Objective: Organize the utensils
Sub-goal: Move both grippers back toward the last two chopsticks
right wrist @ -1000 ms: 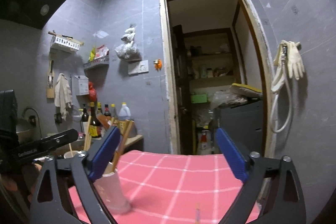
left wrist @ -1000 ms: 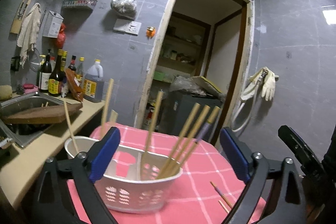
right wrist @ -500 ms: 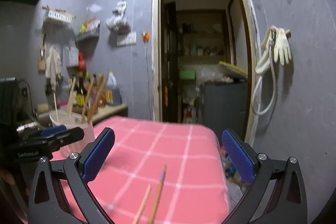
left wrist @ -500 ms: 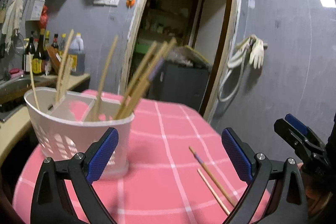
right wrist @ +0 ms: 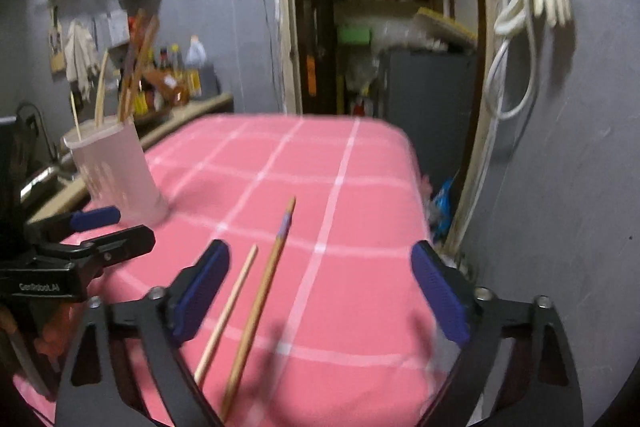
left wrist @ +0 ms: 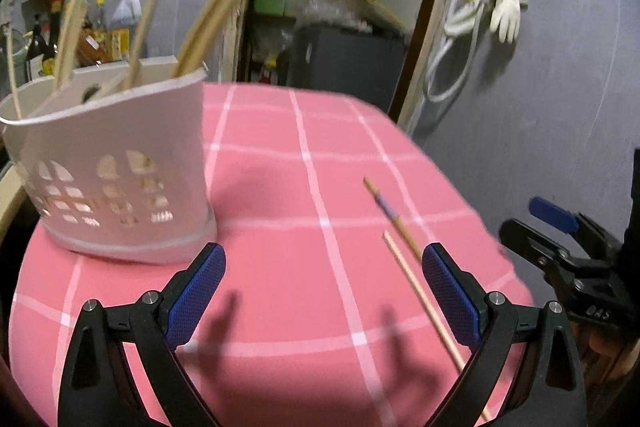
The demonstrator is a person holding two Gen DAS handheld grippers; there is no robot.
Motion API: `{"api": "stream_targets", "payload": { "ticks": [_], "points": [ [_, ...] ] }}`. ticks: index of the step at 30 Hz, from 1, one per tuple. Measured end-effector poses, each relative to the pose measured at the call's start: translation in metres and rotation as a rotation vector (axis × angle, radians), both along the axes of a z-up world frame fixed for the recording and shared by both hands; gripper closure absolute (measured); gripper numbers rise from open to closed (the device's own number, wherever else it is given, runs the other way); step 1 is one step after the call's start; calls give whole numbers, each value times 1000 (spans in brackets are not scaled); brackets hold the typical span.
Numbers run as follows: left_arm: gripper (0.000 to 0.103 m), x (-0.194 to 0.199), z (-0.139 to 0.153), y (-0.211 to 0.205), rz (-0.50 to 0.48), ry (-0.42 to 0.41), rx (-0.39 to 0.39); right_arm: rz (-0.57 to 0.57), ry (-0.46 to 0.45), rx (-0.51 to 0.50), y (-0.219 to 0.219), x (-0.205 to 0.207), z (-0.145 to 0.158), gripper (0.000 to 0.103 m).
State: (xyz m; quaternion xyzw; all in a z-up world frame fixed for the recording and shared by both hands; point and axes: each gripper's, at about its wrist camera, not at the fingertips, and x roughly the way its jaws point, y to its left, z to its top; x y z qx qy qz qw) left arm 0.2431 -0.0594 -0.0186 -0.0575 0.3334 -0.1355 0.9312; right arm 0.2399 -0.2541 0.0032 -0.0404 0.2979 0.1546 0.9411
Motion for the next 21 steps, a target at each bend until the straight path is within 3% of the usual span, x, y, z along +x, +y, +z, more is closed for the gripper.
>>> {"api": "stream_targets", "payload": {
  "ticks": [7, 17, 21],
  "points": [
    [7, 10, -9, -2, -5, 60, 15, 66, 161, -42, 9, 19, -26, 48],
    [7, 21, -17, -3, -7, 129, 23, 159, 280, -103, 32, 34, -45, 58],
    [14, 23, -19, -6, -28, 146, 24, 149, 290, -103, 30, 38, -46, 74]
  ]
}}
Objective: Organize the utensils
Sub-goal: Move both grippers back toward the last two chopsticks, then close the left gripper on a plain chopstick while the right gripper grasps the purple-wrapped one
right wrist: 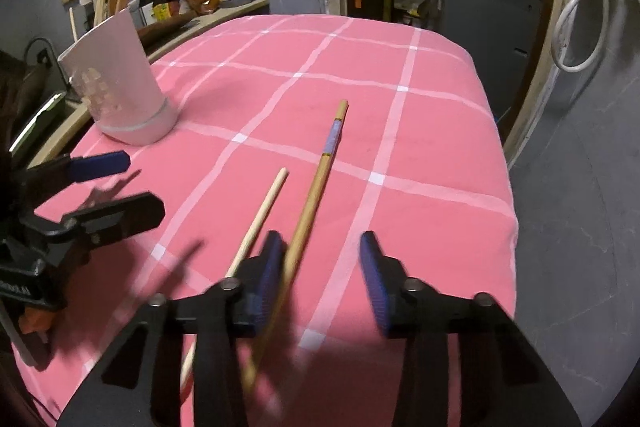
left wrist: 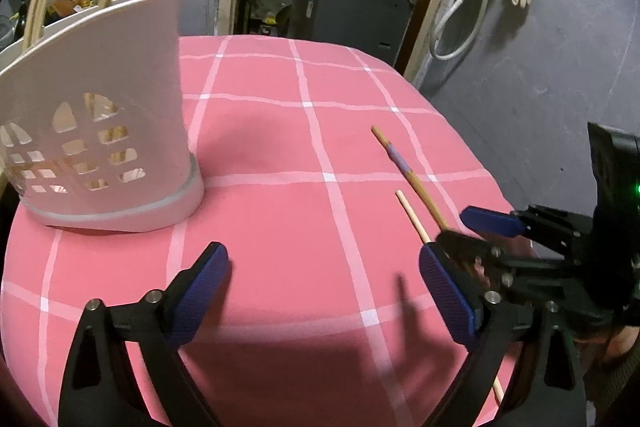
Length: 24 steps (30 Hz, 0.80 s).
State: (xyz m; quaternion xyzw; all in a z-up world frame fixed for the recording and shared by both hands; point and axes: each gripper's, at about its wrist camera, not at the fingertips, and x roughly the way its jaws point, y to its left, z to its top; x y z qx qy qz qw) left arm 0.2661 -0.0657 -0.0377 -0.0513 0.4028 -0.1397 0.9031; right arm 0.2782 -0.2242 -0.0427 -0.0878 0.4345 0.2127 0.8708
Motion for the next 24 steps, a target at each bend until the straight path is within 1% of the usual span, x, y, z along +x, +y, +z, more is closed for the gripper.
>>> {"api": "stream_targets", "payload": {
  "ticks": [1, 4, 5, 8, 10, 13, 15, 16, 18, 21, 24],
  "points": [
    [16, 1, -1, -1, -10, 8, -1, -4, 0, -2, -2, 1, 0, 80],
    [26, 3, -4, -5, -41, 39, -7, -12, 8, 5, -8, 2, 0, 88],
    [30, 3, -5, -6, -51, 50, -11, -15, 10, 7, -10, 2, 0, 89],
    [35, 5, -6, -15, -88, 69, -23, -25, 9, 3, -15, 2, 1, 92],
    [40, 6, -6, -20, -115, 78, -31, -33, 9, -3, -20, 2, 1, 94],
    [47, 9, -7, -31, -154, 92, -37, -42, 7, -8, -26, 2, 3, 95],
    [60, 13, -8, -37, -176, 110, -39, -47, 9, -7, -30, 2, 3, 95],
    [63, 15, -9, -40, -185, 120, -38, -50, 10, -7, -32, 3, 3, 95],
    [74, 18, -10, -46, -200, 127, -34, -50, 13, -2, -35, 4, 5, 95],
    [84, 23, -10, -51, -213, 146, -32, -45, 35, 20, -37, 10, 6, 95],
    [90, 31, -13, -53, -213, 163, -34, -44, 60, 24, -35, 20, 5, 94]
  ]
}}
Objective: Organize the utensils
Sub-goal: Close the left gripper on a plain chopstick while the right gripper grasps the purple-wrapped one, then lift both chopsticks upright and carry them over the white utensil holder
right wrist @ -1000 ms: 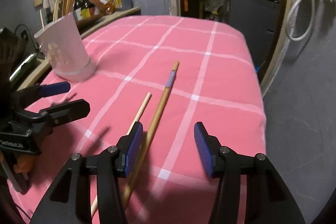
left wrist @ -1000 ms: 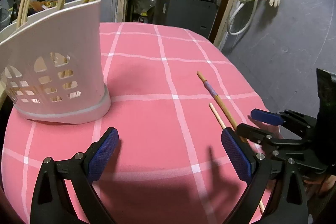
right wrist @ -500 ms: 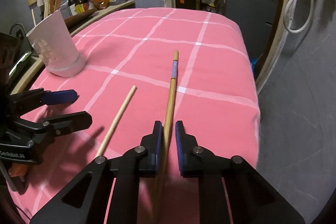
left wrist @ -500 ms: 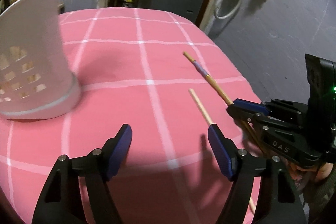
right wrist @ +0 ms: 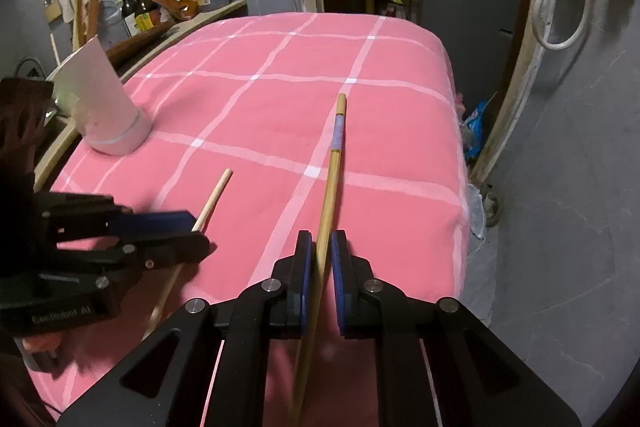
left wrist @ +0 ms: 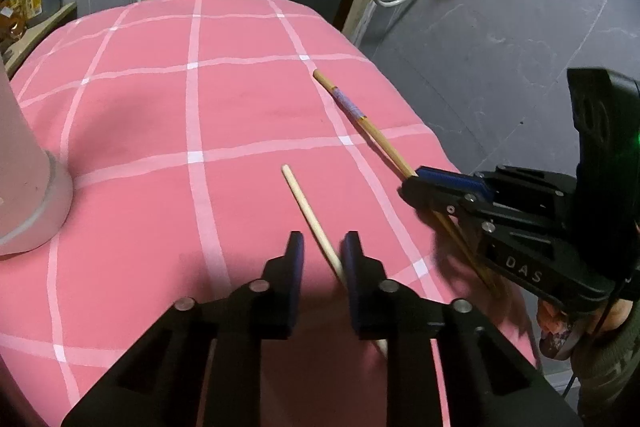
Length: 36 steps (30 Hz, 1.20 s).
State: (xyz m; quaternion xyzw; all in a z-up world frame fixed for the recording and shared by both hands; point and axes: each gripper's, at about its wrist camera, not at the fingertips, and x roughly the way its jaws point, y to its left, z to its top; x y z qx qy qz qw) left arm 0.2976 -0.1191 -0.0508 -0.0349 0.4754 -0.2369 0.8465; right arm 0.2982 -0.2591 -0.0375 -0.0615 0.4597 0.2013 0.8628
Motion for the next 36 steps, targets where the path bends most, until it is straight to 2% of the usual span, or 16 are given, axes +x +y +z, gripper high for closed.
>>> {"api": "stream_targets", "payload": {
  "ticks": [8, 11, 14, 18, 23, 25, 28, 33, 36],
  "points": [
    [95, 14, 0, 6, 19, 61, -45, -26, 97, 32, 14, 38, -6, 91],
    [101, 14, 1, 6, 33, 74, -51, -40, 122, 29, 18, 50, -6, 91],
    [101, 14, 3, 7, 39, 81, -65, -61, 137, 35, 19, 55, -5, 97],
    [101, 7, 8, 10, 44, 61, -75, -89, 113, 101, 12, 45, 0, 98],
    [101, -10, 24, 17, 58, -54, -90, -105, -20, 208, 9, 15, 26, 98],
    [101, -24, 36, 25, 89, -160, -90, -100, -98, 243, 10, -1, 40, 98],
    [101, -44, 54, 40, 135, -294, -138, -86, -239, 296, 18, -28, 61, 98],
    [101, -66, 81, 64, 200, -435, -201, -36, -461, 411, 38, -63, 88, 98],
    [101, -79, 99, 81, 229, -511, -229, -7, -550, 493, 49, -72, 100, 98]
  ]
}}
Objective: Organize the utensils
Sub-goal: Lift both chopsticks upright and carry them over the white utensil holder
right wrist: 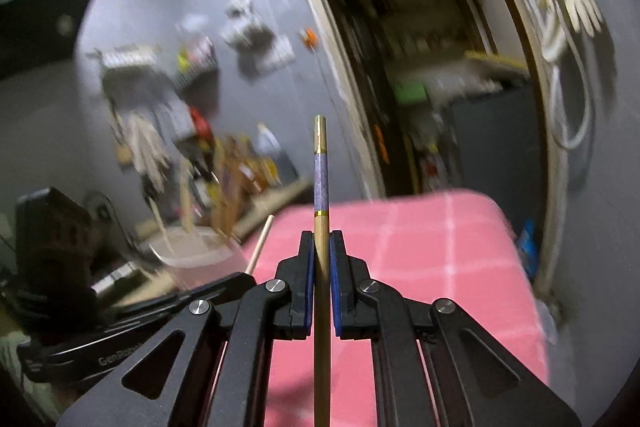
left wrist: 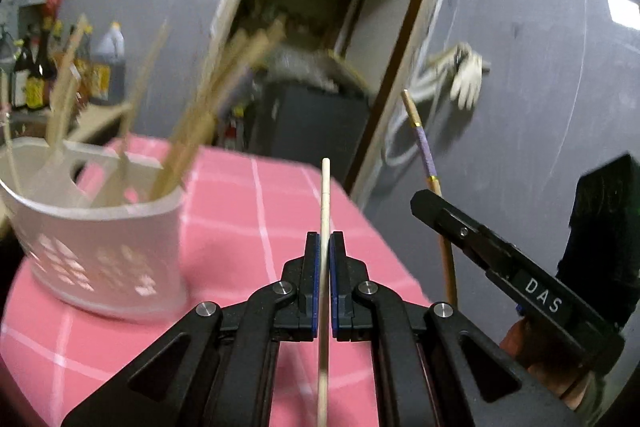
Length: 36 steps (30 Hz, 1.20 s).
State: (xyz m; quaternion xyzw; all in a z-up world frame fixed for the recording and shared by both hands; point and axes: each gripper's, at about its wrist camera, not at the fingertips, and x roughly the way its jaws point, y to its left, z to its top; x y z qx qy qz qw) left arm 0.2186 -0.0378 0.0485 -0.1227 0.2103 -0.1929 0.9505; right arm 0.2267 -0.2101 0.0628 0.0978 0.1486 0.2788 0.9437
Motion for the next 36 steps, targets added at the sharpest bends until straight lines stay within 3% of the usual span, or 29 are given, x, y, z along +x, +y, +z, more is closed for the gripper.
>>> {"api": "stream_targets", "payload": {
  "ticks": [7, 18, 27, 36],
  "points": [
    [101, -17, 39, 44, 76, -132, -39, 70, -157, 119, 40, 6, 30, 98],
    [101, 16, 68, 154, 264, -261, -128, 137, -365, 223, 123, 28, 67, 98],
    [101, 37, 70, 223, 387, -358, -195, 41, -498, 220, 150, 34, 57, 98],
    [101, 55, 46, 237, 443, -363, -209, -31, -473, 204, 154, 54, 33, 98]
  ]
}}
